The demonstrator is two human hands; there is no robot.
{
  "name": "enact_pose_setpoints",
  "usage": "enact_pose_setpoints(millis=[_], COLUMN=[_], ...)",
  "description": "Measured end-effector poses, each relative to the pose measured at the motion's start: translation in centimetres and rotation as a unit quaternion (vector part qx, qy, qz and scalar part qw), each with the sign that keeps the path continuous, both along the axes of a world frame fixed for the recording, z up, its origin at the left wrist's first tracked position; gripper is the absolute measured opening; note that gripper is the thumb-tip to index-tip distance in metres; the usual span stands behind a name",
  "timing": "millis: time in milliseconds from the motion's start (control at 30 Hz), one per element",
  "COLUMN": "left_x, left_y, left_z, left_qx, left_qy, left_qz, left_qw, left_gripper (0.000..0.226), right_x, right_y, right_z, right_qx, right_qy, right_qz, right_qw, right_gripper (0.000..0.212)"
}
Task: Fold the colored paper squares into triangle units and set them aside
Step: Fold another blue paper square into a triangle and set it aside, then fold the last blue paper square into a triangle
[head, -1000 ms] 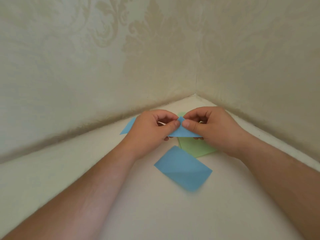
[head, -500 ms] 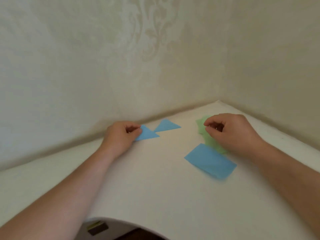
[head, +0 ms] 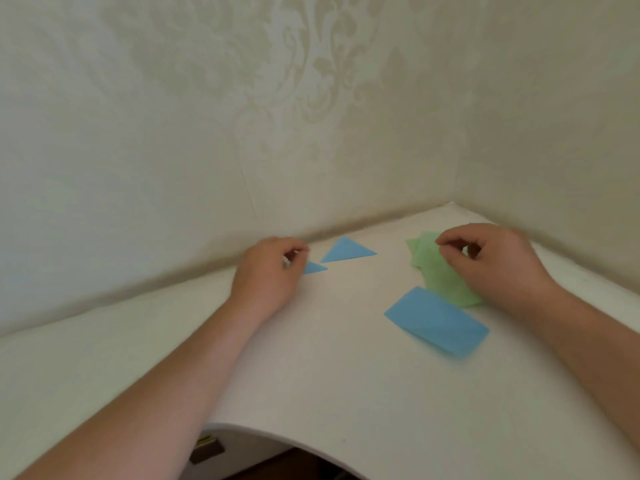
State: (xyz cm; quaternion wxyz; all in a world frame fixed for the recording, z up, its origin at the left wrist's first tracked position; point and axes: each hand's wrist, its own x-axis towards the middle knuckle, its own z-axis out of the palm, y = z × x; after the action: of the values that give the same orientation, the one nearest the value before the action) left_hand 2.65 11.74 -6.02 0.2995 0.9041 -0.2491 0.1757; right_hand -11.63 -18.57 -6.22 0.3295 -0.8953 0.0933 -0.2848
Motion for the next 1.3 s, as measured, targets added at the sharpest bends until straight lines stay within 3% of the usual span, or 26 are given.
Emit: enact_pose_setpoints(millis=[100, 167, 333, 467, 667, 800, 900, 967, 1067, 1133, 1233, 1300], left_x=[-3.6, -5.4, -6.9, -7.6, -8.7, -8.6, -7.5, -6.4, -5.1, -4.7, -4.7, -4.3], left_y=[-3.4, -5.9, -9.1, -9.1, -8.7, -8.3, -8.4, -9.1, -10.8, -12.2, -14.1, -15.1], left_z=[0.7, 0.5, 0.5, 0.7, 1.1, 1.8, 2.8, 3.6, 4.7, 4.9, 4.6, 3.6], left_qx=[0.085, 0.131, 0.199, 0.237, 0.172, 0.108, -0.051, -0.171, -0.242, -0.267, -0.284, -0.299], left_qy=[0.087, 0.13, 0.174, 0.174, 0.196, 0.268, 0.353, 0.364, 0.343, 0.342, 0.357, 0.353], left_qz=[-0.123, -0.17, -0.218, -0.241, -0.231, -0.212, -0.216, -0.212, -0.211, -0.226, -0.27, -0.271], left_qw=[0.985, 0.968, 0.94, 0.925, 0.937, 0.934, 0.909, 0.891, 0.883, 0.872, 0.848, 0.844], left_gripper=[0.02, 0.039, 0.079, 0.084, 0.068, 0.064, 0.064, 0.061, 0.042, 0.032, 0.033, 0.033], right_x=[0.1, 0.1, 0.3, 0.2, 0.0, -0.1, -0.3, -0.7, -1.5, -1.6, -1.0, -0.8], right_y=[-1.6, -2.1, -2.7, -2.5, -2.4, -2.2, -1.7, -1.1, -0.5, -0.4, -0.5, -0.6], right_z=[-0.2, -0.6, -1.3, -1.3, -1.4, -1.1, -0.7, 0.3, 1.8, 2.2, 2.4, 2.5], right_qx=[0.07, 0.072, 0.063, 0.065, 0.073, 0.08, 0.091, 0.17, 0.291, 0.336, 0.435, 0.419], right_qy=[-0.009, 0.004, 0.012, 0.023, 0.024, 0.021, 0.006, -0.015, -0.004, -0.005, -0.054, -0.096], right_qz=[-0.031, -0.035, -0.041, -0.033, -0.025, -0.021, -0.014, 0.037, 0.157, 0.192, 0.177, 0.116], right_qw=[0.997, 0.997, 0.997, 0.997, 0.997, 0.996, 0.996, 0.985, 0.944, 0.922, 0.881, 0.896], right_gripper=[0.014, 0.015, 0.018, 0.014, 0.016, 0.016, 0.014, 0.035, 0.065, 0.059, 0.03, 0.022])
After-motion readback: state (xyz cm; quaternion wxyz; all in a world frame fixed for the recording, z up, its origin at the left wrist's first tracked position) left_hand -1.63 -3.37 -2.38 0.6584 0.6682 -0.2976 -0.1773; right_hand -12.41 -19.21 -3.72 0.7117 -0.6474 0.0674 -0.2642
